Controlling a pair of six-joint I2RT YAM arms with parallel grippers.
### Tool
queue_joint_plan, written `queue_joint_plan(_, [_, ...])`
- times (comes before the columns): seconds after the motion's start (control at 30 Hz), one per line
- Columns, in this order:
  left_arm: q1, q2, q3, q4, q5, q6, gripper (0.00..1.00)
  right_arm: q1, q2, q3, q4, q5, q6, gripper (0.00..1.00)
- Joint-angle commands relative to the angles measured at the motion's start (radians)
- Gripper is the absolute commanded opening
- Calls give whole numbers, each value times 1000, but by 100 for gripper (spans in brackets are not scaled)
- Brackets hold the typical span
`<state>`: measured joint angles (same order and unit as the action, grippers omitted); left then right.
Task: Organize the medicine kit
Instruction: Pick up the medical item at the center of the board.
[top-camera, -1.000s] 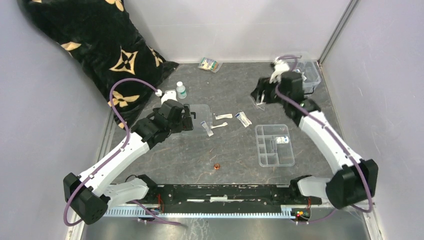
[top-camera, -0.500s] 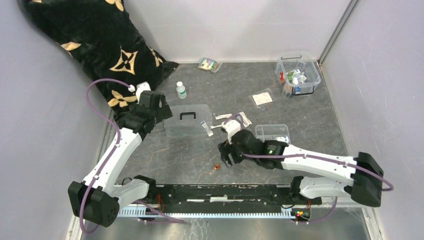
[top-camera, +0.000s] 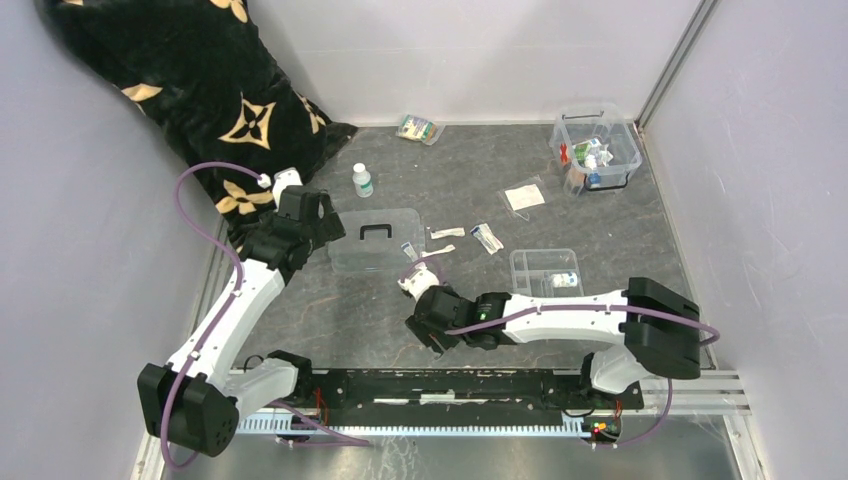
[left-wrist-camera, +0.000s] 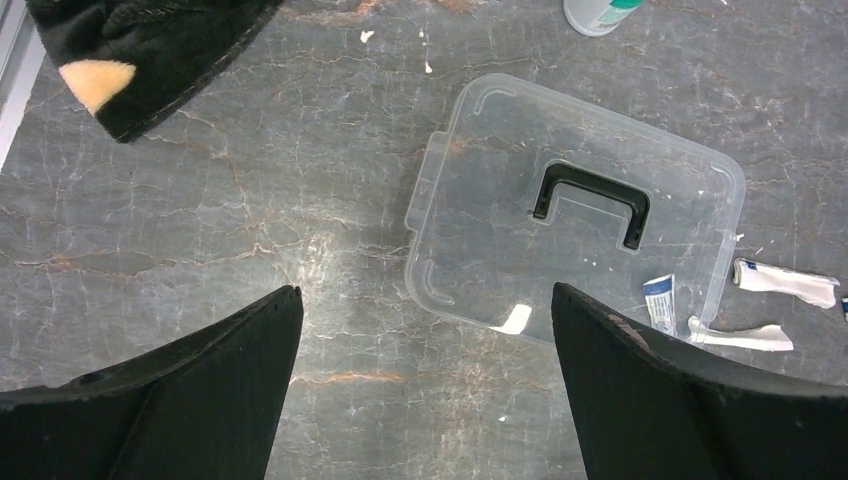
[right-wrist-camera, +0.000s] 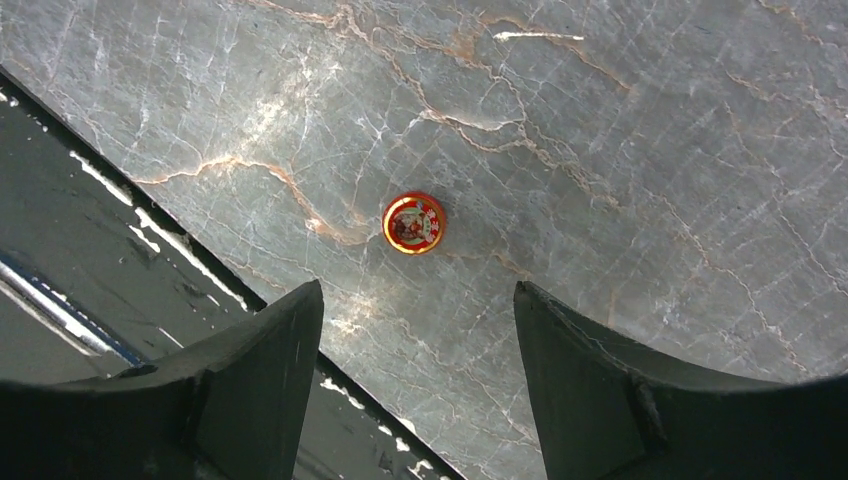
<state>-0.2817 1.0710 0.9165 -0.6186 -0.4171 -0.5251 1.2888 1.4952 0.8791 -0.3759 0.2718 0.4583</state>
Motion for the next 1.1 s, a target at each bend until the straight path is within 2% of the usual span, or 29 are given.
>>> queue_joint_plan(0.0, [6, -19, 2, 41, -15, 50, 100, 6, 46, 54, 22, 15, -2, 75])
queue_joint_plan(0.5, [7, -12, 5, 37, -6, 54, 100, -8, 152, 74, 74, -40, -15, 58])
queue_joint_plan(0.73, [7, -11, 4, 39, 3, 56, 100, -25, 168, 53, 115, -80, -9, 56])
queue_joint_plan(1.07, [7, -15, 2, 40, 8, 57, 100, -26, 197, 52, 102, -35, -13, 48])
